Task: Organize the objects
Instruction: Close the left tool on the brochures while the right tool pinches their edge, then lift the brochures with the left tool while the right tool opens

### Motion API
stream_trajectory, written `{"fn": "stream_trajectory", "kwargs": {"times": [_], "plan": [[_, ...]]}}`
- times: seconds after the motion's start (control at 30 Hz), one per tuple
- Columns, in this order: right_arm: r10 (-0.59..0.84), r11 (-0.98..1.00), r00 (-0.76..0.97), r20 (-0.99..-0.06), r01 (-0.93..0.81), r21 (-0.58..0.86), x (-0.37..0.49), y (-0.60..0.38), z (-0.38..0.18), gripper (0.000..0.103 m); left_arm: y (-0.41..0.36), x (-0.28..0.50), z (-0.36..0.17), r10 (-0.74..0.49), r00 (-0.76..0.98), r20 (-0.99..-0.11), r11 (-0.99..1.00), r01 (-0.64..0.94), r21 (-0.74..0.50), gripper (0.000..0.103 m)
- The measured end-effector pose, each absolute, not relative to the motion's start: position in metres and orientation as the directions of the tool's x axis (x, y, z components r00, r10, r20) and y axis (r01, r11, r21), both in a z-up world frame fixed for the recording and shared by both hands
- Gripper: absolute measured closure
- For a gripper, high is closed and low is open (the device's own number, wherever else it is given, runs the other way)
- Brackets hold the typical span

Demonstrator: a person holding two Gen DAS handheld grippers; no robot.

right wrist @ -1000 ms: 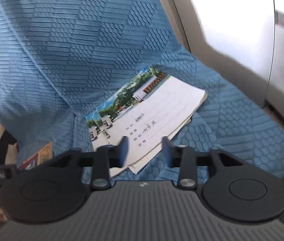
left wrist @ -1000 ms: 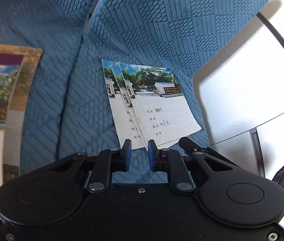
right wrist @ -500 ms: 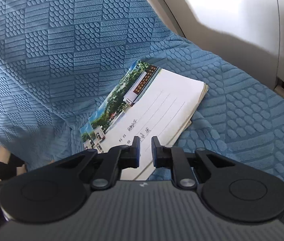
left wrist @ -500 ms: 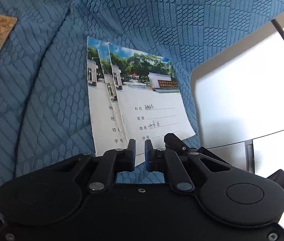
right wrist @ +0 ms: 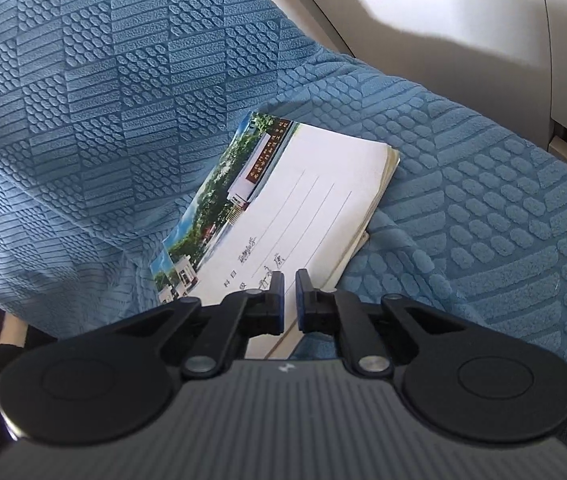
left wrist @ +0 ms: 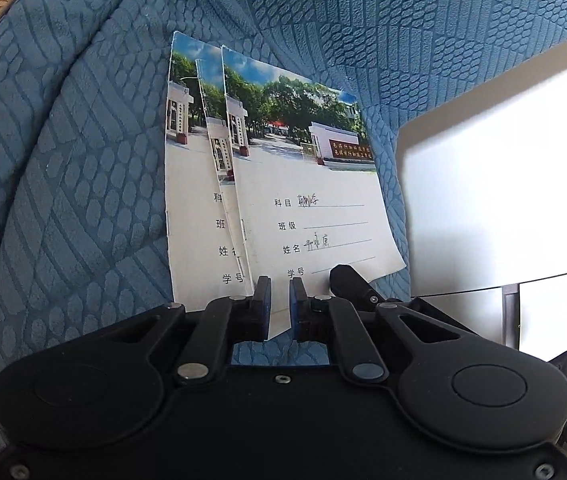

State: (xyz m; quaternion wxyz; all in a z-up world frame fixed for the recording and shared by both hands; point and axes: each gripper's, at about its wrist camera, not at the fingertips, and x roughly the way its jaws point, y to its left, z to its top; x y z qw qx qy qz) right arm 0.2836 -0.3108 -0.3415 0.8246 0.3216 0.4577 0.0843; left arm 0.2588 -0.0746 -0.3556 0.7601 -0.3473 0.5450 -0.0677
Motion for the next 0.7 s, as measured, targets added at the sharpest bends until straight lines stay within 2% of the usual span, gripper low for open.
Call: {"fn": "stream_trajectory", "kwargs": {"times": [0.33, 0.5, 0.6, 0.7], "plan": [[0.44, 0.769, 0.569, -0.695, 0.162, 0.619, 0.283, -0.312, -0.341, 0.098, -0.066, 0.251, -0.354, -0.454, 0.407, -0.792, 0.75, -0.306, -0.587, 0.092], [0.449, 0.754, 0.568, -0.689, 0.172, 0.634, 0.284, -0.314, -0.342, 0.098, -0.067, 0.249, -0.36, -0.49, 0.405, -0.772, 0.72, -0.311, -0.621, 0.092], [0.451, 0.753, 0.568, -0.689, 0.172, 0.635, 0.284, -0.314, -0.341, 0.098, -0.07, 0.251, -0.358, -0.507, 0.409, -0.759, 0.707, -0.305, -0.638, 0.088], [0.455, 0.748, 0.567, -0.687, 0.174, 0.64, 0.284, -0.315, -0.341, 0.098, -0.069, 0.252, -0.356, -0.547, 0.419, -0.725, 0.669, -0.302, -0.68, 0.088]]}}
